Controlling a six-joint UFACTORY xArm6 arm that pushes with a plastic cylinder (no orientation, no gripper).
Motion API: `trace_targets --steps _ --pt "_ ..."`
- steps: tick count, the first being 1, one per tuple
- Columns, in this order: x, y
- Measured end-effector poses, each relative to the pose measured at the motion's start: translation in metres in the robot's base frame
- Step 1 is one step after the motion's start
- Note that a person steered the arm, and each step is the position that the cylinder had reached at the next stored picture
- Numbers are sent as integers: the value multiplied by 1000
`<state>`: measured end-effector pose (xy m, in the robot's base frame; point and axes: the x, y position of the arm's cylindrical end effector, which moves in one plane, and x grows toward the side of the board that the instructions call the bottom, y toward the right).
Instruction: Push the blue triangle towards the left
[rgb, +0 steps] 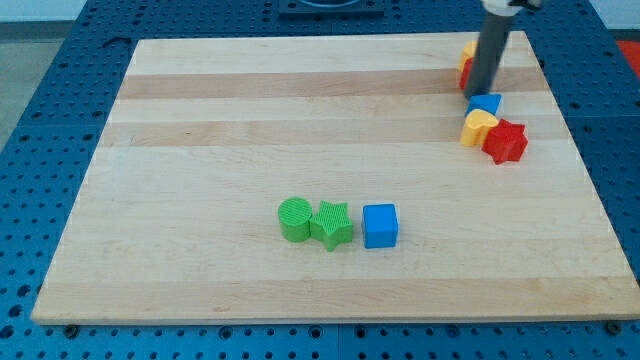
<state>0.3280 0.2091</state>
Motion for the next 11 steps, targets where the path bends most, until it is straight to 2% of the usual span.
trace_targets --steps 2,4,6,9,11 --pt "2 76" --pt "14 39" --pt "31 34" --pt "31 -82" --pt "0 -96"
